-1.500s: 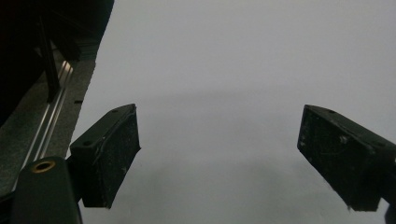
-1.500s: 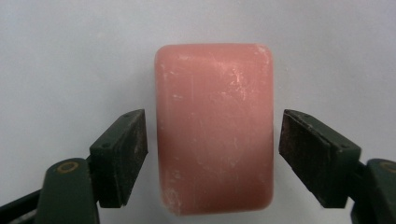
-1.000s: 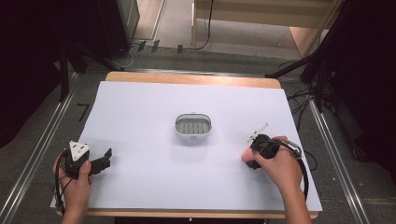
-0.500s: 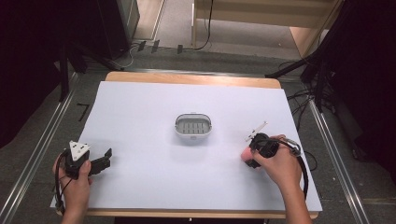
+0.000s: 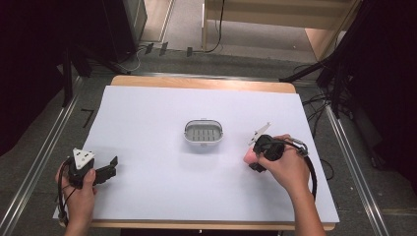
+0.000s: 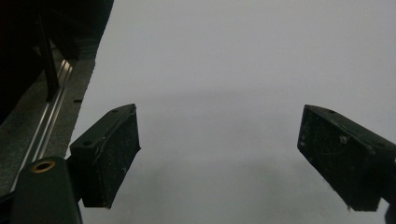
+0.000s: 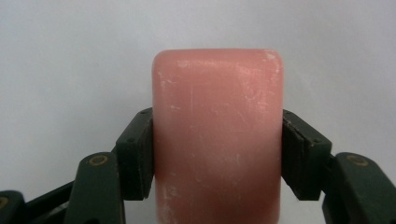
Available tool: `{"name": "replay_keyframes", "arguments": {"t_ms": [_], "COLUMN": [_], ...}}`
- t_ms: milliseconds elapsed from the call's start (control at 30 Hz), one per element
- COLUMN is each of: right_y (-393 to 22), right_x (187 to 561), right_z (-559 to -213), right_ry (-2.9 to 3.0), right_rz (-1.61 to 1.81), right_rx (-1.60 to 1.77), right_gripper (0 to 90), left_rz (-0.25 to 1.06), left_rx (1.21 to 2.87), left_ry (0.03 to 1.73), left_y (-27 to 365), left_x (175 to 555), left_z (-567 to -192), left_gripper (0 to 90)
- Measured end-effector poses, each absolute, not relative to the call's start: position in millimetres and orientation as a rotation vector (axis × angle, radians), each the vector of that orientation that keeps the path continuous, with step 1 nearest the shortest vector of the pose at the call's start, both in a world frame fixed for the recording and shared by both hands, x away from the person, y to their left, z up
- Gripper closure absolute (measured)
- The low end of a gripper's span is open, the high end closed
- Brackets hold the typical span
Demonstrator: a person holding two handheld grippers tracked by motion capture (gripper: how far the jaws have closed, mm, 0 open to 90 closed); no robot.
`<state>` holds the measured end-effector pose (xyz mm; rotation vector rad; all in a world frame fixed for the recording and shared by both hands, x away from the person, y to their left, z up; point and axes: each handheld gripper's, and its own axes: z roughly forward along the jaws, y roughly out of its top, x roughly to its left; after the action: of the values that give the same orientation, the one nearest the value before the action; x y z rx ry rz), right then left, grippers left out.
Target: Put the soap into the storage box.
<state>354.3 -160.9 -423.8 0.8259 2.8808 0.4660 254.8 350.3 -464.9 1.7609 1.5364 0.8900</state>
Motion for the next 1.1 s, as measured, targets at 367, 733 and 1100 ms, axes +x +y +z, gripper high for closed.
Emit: {"name": "replay_keyframes", "arguments": {"t_ms": [367, 733, 1100], "right_y": [-136, -110, -86], "right_x": [363, 368, 370], "right_z": [-416, -412, -411], "right_ry": [2.899, 2.924, 2.957], "right_rz": [0.482, 0.483, 0.479], "right_rx": [0.722, 0.619, 0.514], "right_gripper": [38.8, 38.8, 38.8], "left_rz": [0.886, 0.882, 0.88], "left_rx": [1.758, 1.756, 1.759], "left_ry": [1.538, 1.539, 1.539], "left_y": [351, 351, 351], "left_x": [255, 255, 255], "left_z": [-465, -465, -465], "left_gripper": [13.7, 13.7, 13.7]}}
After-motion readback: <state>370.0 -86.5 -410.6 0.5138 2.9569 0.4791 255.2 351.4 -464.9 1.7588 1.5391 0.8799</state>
